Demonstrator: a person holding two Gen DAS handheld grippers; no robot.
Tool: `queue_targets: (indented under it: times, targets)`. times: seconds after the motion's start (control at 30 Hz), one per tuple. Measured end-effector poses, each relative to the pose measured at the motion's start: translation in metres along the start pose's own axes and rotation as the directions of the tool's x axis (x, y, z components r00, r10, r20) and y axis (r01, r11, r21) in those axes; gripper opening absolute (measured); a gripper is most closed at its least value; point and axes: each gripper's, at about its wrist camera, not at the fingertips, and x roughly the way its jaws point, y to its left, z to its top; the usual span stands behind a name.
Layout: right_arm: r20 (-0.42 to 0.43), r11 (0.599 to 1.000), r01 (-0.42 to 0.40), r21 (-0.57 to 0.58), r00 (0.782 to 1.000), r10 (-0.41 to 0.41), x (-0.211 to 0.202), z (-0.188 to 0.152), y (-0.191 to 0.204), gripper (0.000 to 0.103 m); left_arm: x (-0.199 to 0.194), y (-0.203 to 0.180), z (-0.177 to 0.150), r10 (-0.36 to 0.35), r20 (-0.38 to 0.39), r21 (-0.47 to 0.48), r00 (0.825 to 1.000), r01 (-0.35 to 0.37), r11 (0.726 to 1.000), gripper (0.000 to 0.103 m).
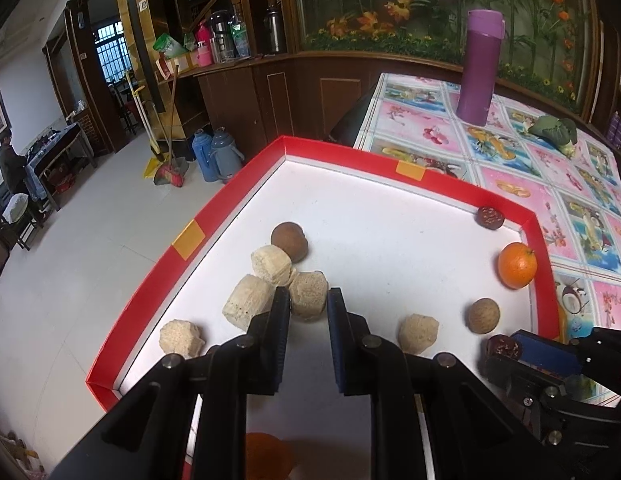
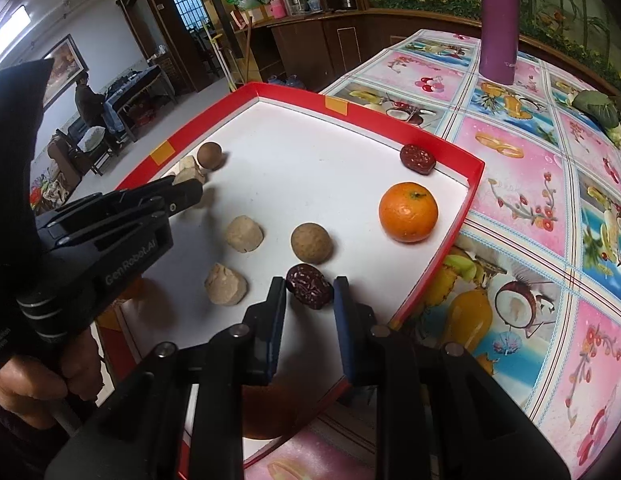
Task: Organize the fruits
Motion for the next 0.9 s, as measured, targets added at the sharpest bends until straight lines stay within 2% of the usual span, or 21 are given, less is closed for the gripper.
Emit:
queue_targets:
  times: [0.1, 0.17, 0.23, 0.27, 0.3, 0.37, 0.43, 0.57, 0.7, 0.8, 0.83, 0.87, 0.9]
  targets:
    - [-0.008, 1.000, 0.010, -0.012, 1.000, -0.010, 0.001, 0.000, 0.002, 0.026, 0.000, 0.002, 0.000, 0.003, -0.009, 0.005, 1.000, -0.003, 1.000, 0.019]
    - [-0.016, 1.000, 0.014, -0.010, 1.000, -0.014, 0.000, 0.001, 0.001, 0.026, -0.001, 0.002, 0.000, 0.012, -0.013, 0.009, 1.000, -0.012, 1.000, 0.029]
    - [-0.008, 1.000, -0.002, 0.002, 1.000, 0.002, -0.006, 0.002, -0.003, 0.027, -0.003, 0.001, 0.001, 0.014, -0.012, 0.013, 1.000, -0.014, 1.000, 0.049]
    - [0.004, 1.000, -0.005, 0.010, 1.000, 0.005, -0.011, 0.001, -0.006, 0.027, -0.005, -0.001, 0.002, 0.023, -0.011, 0.015, 1.000, -0.023, 1.000, 0.054]
    - [0.024, 1.000, -0.004, 0.021, 1.000, 0.003, -0.019, 0.001, -0.010, 0.027, -0.009, -0.002, 0.002, 0.028, -0.002, 0.019, 1.000, -0.028, 0.999, 0.057]
    - [0.057, 0.999, 0.003, 0.039, 0.998, -0.005, -0.032, 0.001, -0.019, 0.027, -0.018, -0.006, 0.003, 0.026, 0.019, 0.026, 0.999, -0.027, 0.999, 0.059]
    - [0.090, 0.998, 0.018, 0.064, 0.996, -0.024, -0.047, -0.001, -0.032, 0.027, -0.026, -0.008, 0.005, 0.021, 0.038, 0.024, 0.999, -0.022, 0.999, 0.068]
    - [0.160, 0.988, 0.090, 0.128, 0.981, -0.110, -0.079, -0.009, -0.062, 0.027, -0.058, -0.007, 0.008, -0.014, 0.139, -0.009, 0.990, 0.015, 1.000, 0.082]
    - [0.263, 0.976, 0.122, 0.179, 0.950, -0.167, -0.117, -0.015, -0.079, 0.027, -0.090, -0.005, 0.016, -0.036, 0.224, -0.064, 0.974, 0.051, 0.997, 0.086]
    - [0.368, 0.973, 0.145, 0.177, 0.908, -0.202, -0.147, -0.016, -0.076, 0.028, -0.118, -0.005, 0.020, -0.026, 0.295, -0.113, 0.955, 0.062, 0.992, 0.088]
    - [0.404, 0.973, 0.160, 0.168, 0.889, -0.216, -0.155, -0.017, -0.072, 0.036, -0.127, -0.006, 0.020, -0.015, 0.332, -0.119, 0.943, 0.058, 0.991, 0.089]
    - [0.450, 0.970, 0.180, 0.161, 0.862, -0.234, -0.165, -0.018, -0.067, 0.056, -0.140, -0.007, 0.018, 0.005, 0.387, -0.121, 0.922, 0.045, 0.992, 0.090]
    - [0.497, 0.967, 0.196, 0.162, 0.831, -0.251, -0.174, -0.021, -0.063, 0.066, -0.149, -0.009, 0.017, 0.021, 0.424, -0.121, 0.906, 0.034, 0.992, 0.097]
